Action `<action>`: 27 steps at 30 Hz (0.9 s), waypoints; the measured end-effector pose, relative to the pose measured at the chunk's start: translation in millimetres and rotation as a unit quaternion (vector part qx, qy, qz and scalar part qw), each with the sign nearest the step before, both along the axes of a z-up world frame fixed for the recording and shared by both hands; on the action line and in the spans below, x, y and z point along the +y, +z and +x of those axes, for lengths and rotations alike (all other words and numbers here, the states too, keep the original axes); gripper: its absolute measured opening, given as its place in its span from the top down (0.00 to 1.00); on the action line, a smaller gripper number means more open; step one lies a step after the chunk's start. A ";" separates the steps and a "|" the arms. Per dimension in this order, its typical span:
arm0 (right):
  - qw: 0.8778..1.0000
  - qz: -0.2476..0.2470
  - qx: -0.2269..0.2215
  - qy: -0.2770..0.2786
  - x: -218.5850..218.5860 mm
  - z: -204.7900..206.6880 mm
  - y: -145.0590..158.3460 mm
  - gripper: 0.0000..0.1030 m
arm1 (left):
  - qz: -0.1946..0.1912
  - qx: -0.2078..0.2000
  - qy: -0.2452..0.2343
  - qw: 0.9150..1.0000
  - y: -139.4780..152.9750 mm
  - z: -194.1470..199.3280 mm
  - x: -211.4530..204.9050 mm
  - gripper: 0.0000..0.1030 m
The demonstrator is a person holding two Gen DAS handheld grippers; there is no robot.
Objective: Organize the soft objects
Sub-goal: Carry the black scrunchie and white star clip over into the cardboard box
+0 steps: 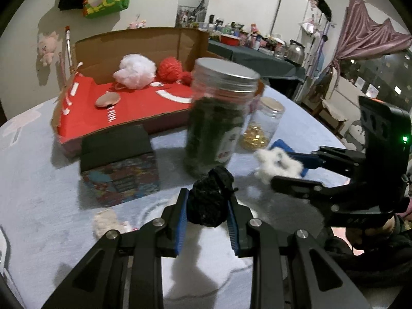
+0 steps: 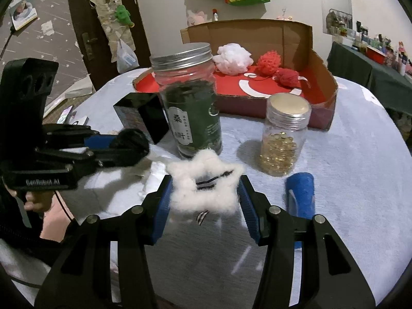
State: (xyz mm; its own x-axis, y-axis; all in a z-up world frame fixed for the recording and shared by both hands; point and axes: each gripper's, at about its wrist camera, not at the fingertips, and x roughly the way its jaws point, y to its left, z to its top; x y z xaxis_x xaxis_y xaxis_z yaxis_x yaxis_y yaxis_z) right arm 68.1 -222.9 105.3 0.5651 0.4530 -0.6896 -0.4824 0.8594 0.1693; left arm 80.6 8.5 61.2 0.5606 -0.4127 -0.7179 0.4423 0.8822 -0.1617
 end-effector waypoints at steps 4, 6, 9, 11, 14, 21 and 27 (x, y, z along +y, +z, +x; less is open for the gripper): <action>1.000 -0.008 -0.002 -0.008 -7.2 -0.4 2.0 0.53 | 0.003 0.013 0.013 1.000 2.0 3.3 17.2 0.72; 1.000 -0.012 -0.001 -0.012 -11.1 0.4 2.8 0.53 | -0.004 0.024 0.021 0.999 3.8 5.0 28.2 0.72; 1.000 -0.016 0.003 -0.021 -18.5 2.2 3.5 0.53 | -0.008 0.035 0.037 0.999 5.7 6.9 43.6 0.72; 0.999 -0.020 0.004 -0.028 -24.5 3.1 4.3 0.53 | -0.008 0.042 0.050 0.998 6.6 7.6 54.2 0.72; 0.999 -0.026 0.005 -0.036 -31.7 3.5 5.5 0.53 | -0.013 0.049 0.065 0.997 9.3 8.5 67.8 0.72; 0.998 -0.038 0.010 -0.053 -46.2 8.8 8.6 0.53 | 0.001 0.061 0.083 0.995 15.4 12.9 88.5 0.72; 0.996 -0.063 0.016 -0.063 -57.1 15.7 8.7 0.53 | 0.032 0.079 0.096 0.992 10.8 23.4 102.8 0.72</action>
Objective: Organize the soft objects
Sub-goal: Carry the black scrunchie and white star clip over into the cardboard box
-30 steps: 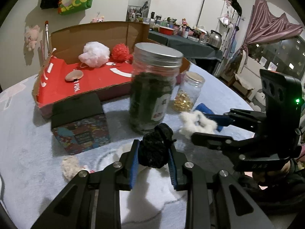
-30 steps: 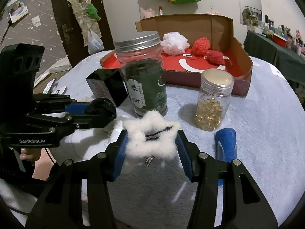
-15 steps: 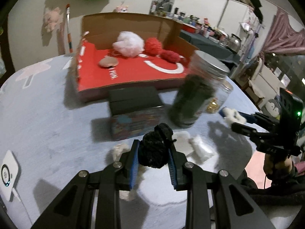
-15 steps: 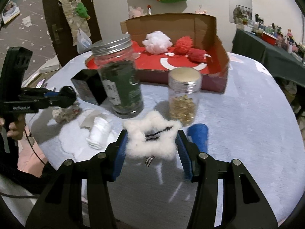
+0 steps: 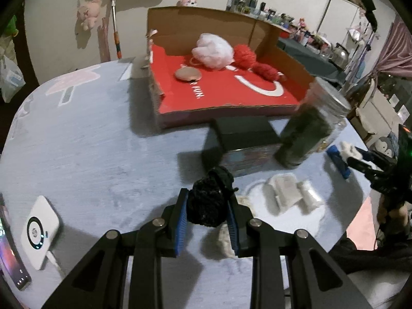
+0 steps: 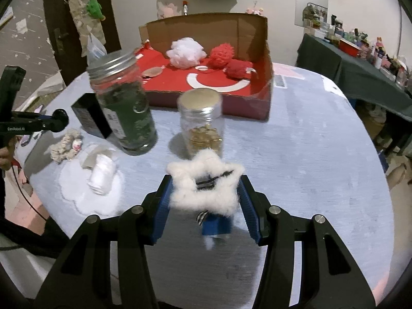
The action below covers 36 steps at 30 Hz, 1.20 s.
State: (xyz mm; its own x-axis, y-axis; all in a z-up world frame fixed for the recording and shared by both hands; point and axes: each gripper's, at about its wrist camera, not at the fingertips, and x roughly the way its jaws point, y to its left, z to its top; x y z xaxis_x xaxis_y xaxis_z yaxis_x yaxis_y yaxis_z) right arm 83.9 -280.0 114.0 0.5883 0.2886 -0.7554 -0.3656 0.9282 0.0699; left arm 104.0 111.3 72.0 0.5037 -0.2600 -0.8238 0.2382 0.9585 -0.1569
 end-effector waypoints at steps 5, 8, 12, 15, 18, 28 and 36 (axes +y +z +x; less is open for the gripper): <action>1.000 -0.018 0.000 -0.011 -10.9 7.5 1.5 0.53 | 0.014 0.003 -0.001 1.000 -6.5 13.5 11.4 0.72; 0.999 -0.038 -0.012 -0.006 -15.7 13.0 3.2 0.53 | 0.029 -0.004 -0.012 1.000 -10.6 20.0 12.7 0.72; 0.996 -0.080 -0.027 0.010 -18.5 21.0 1.0 0.53 | 0.049 -0.020 -0.042 0.998 -14.0 28.2 11.0 0.72; 0.992 -0.116 -0.040 0.031 -14.3 27.5 -1.7 0.53 | 0.064 -0.026 -0.060 0.996 -14.9 34.5 7.8 0.72; 0.986 -0.150 -0.053 0.049 -9.1 33.6 -4.1 0.53 | 0.066 -0.030 -0.073 0.995 -13.3 41.4 7.4 0.72; 0.974 -0.188 -0.079 0.093 2.7 61.2 7.8 0.53 | 0.074 -0.061 -0.119 0.988 13.4 60.5 -1.5 0.72; 0.976 -0.168 -0.086 0.112 7.4 94.9 30.5 0.53 | 0.077 -0.066 -0.132 0.986 30.5 94.4 -20.4 0.72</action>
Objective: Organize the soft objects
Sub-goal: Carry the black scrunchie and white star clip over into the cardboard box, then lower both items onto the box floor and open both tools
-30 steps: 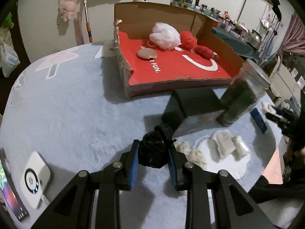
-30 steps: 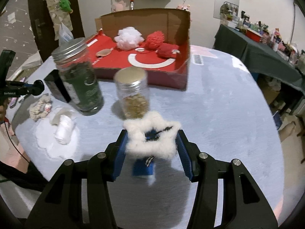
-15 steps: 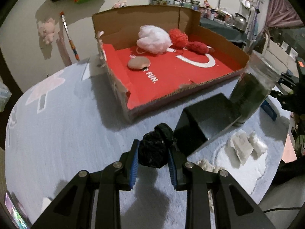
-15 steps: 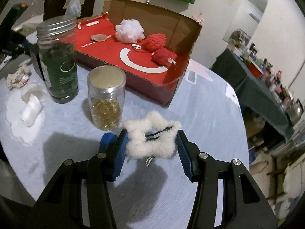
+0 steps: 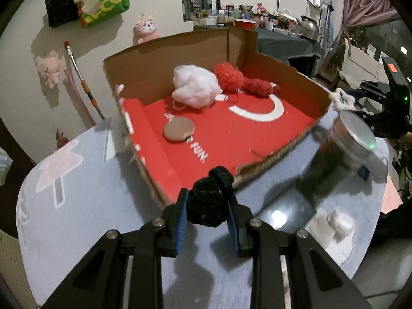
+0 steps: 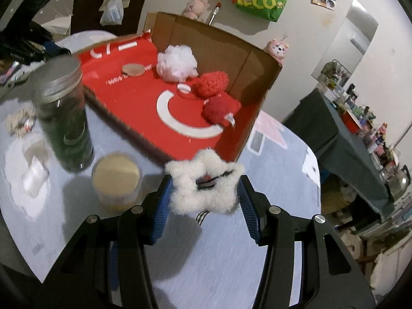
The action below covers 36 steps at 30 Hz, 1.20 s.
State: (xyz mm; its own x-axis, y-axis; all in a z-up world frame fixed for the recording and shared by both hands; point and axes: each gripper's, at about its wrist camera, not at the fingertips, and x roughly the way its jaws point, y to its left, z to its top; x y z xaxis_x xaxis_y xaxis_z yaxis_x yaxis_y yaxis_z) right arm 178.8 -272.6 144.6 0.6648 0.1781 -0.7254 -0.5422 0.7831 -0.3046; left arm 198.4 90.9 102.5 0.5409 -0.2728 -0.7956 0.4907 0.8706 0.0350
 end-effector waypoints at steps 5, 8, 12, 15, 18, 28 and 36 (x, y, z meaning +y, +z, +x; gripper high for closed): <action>0.998 0.048 0.027 0.012 13.5 34.1 14.5 0.53 | -0.003 0.014 -0.015 1.000 5.0 28.5 -27.4 0.72; 0.995 0.078 0.052 0.019 27.3 57.6 19.7 0.53 | -0.008 0.030 -0.018 0.999 4.6 48.5 -45.5 0.72; 0.990 0.108 0.094 0.018 47.4 89.4 18.9 0.53 | -0.010 0.053 -0.009 0.998 -0.3 76.5 -64.3 0.72; 0.984 0.124 0.127 0.017 63.8 111.9 14.8 0.53 | -0.001 0.069 -0.010 0.998 -8.3 96.1 -77.7 0.72; 0.981 0.125 0.149 0.014 78.5 129.9 8.5 0.53 | 0.020 0.085 -0.006 0.996 -20.2 112.7 -88.6 0.72; 0.970 0.112 0.214 -0.014 104.0 179.5 -18.2 0.52 | 0.032 0.108 0.005 0.994 -38.5 148.3 -102.3 0.71; 0.967 0.096 0.233 -0.024 113.5 193.9 -36.5 0.51 | 0.048 0.111 0.010 0.993 -49.1 160.2 -104.3 0.70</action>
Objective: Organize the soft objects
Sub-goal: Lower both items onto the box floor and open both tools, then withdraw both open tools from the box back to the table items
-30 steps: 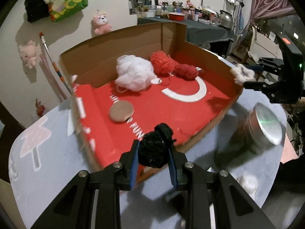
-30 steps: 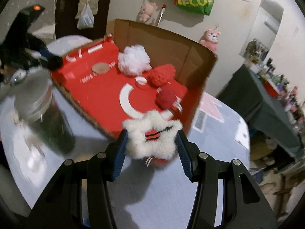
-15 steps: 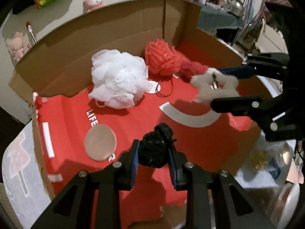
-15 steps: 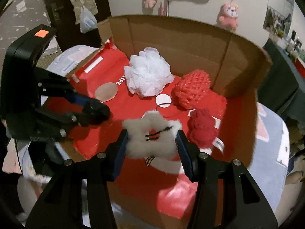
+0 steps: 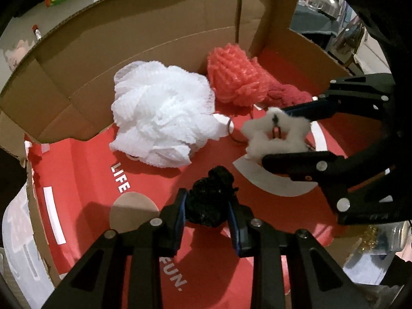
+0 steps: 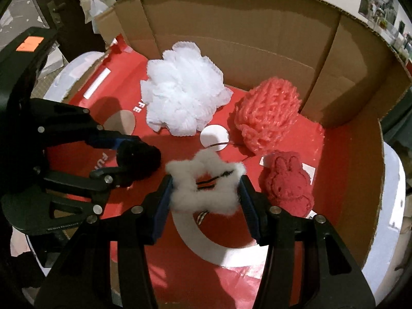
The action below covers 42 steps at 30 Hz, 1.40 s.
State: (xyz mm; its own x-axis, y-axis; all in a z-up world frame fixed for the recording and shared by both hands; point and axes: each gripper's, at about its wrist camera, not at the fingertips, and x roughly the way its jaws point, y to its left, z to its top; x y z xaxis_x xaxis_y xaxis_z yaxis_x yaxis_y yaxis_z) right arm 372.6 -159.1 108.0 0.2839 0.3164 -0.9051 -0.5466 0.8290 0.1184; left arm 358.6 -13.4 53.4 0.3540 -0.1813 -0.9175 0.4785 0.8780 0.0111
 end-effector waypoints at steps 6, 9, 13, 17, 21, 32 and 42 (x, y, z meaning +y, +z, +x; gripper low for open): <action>1.000 -0.005 0.005 -0.001 2.5 1.4 -7.3 0.51 | 0.003 -0.010 0.003 1.000 1.1 6.8 -3.6 0.68; 1.000 -0.010 0.005 -0.002 3.7 -1.7 -10.4 0.51 | 0.010 -0.016 -0.002 1.000 1.7 4.9 -7.1 0.67; 1.000 -0.011 0.011 -0.002 10.8 2.3 -14.8 0.51 | 0.016 -0.015 -0.002 1.000 -2.5 2.2 -8.9 0.64; 1.000 -0.012 0.012 -0.004 9.9 3.5 -15.6 0.50 | 0.011 -0.017 0.000 1.000 -2.3 4.2 -5.8 0.54; 1.000 -0.009 0.019 -0.004 9.0 4.3 -16.0 0.46 | 0.007 -0.019 -0.002 1.000 -2.3 0.8 -1.6 0.51; 1.000 0.008 0.005 -0.017 -5.9 -7.9 6.9 0.42 | -0.011 -0.047 0.011 0.999 26.2 -27.7 15.5 0.40; 0.996 0.055 -0.058 -0.042 -34.6 -64.4 76.6 0.32 | -0.089 -0.111 0.049 0.989 81.3 -93.6 36.0 0.17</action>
State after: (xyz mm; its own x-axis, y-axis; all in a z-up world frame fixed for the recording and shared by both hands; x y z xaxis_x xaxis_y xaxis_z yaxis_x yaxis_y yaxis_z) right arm 308.2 -193.7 184.6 0.4140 0.3828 -0.8259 -0.4917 0.8576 0.1511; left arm 265.0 22.6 134.7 0.5672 -0.2874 -0.7718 0.3933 0.9179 -0.0528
